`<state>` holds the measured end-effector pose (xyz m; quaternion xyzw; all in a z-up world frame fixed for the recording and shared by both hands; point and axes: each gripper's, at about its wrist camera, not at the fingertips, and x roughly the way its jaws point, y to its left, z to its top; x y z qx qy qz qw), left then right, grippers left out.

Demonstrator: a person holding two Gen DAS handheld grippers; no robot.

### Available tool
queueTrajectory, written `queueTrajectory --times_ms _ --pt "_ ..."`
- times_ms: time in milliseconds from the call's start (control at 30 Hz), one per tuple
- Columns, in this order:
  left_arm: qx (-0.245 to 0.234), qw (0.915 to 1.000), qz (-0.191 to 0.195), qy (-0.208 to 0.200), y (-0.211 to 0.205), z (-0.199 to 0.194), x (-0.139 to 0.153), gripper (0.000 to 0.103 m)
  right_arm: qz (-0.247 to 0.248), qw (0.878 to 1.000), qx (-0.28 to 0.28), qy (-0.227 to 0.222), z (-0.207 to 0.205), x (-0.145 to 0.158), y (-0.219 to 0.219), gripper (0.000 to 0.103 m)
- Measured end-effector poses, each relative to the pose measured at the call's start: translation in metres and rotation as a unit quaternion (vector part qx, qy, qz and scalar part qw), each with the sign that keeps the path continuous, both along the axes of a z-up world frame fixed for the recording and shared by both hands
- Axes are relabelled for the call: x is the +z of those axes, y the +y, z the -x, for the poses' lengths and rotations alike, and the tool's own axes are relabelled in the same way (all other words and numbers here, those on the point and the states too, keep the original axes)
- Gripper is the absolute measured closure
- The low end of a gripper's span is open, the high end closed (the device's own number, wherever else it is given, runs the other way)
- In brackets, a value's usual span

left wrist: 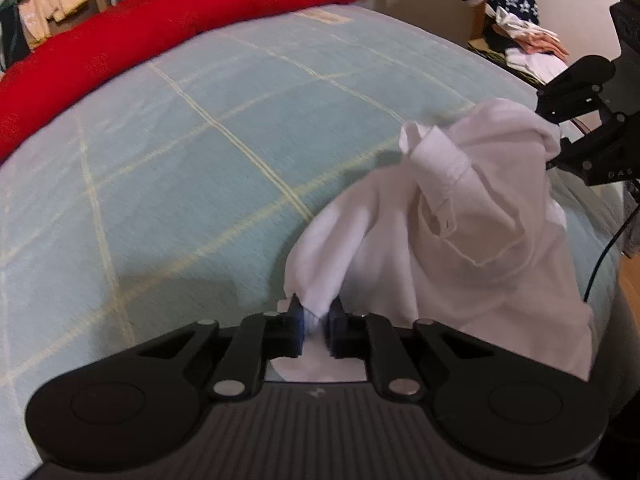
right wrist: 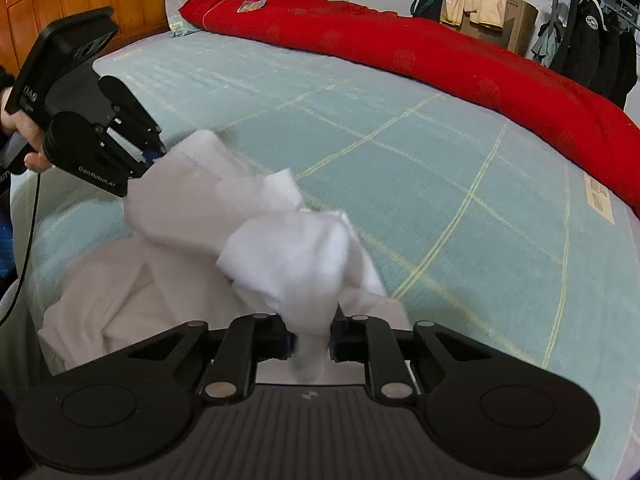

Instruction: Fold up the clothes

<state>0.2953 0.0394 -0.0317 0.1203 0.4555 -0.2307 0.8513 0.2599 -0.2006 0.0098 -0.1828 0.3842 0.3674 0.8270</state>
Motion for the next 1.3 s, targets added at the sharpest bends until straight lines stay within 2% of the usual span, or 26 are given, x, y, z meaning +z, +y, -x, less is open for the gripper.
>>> queueTrajectory --times_ms 300,567,633,700,733,767,800,900,967,1100,1133,1300 --pt "0.06 0.9965 -0.018 -0.055 0.019 -0.043 0.02 0.096 0.01 0.998 -0.051 -0.029 -0.067 0.019 -0.003 0.085" --pt "0.116 0.9875 -0.065 -0.085 0.022 -0.101 0.017 0.096 0.025 0.991 -0.128 -0.025 -0.147 0.003 -0.007 0.085" --pt "0.131 0.9856 -0.068 -0.083 0.024 -0.117 0.013 0.096 0.029 0.987 -0.156 -0.037 -0.168 -0.003 -0.01 0.085" --pt "0.143 0.9848 -0.063 -0.076 0.026 -0.132 0.006 0.095 0.021 0.982 -0.183 -0.029 -0.184 -0.008 -0.017 0.085" --pt "0.147 0.9844 -0.065 -0.071 0.027 -0.135 0.0 0.092 0.015 0.981 -0.192 -0.019 -0.192 -0.011 -0.018 0.085" --pt "0.15 0.9839 -0.072 -0.065 0.028 -0.137 -0.007 0.085 0.012 0.981 -0.196 -0.009 -0.198 -0.016 -0.018 0.085" --pt "0.153 0.9833 -0.08 -0.059 0.029 -0.139 -0.013 0.084 0.015 0.98 -0.198 -0.002 -0.201 -0.022 -0.018 0.084" --pt "0.155 0.9833 -0.088 -0.036 0.03 -0.137 -0.03 0.081 0.022 0.978 -0.205 0.015 -0.203 -0.037 -0.02 0.072" --pt "0.155 0.9834 -0.084 -0.042 0.033 -0.129 -0.03 0.078 0.013 0.977 -0.21 0.019 -0.197 -0.037 -0.026 0.069" --pt "0.158 0.9844 -0.07 -0.033 0.036 -0.11 -0.017 0.063 -0.013 0.976 -0.214 0.026 -0.181 -0.029 -0.039 0.048" --pt "0.158 0.9847 -0.067 -0.03 0.037 -0.104 -0.013 0.057 -0.021 0.977 -0.212 0.028 -0.175 -0.024 -0.042 0.046" --pt "0.151 0.9875 -0.04 -0.023 0.036 -0.057 0.009 0.048 -0.042 0.981 -0.186 0.022 -0.13 0.0 -0.041 0.023"
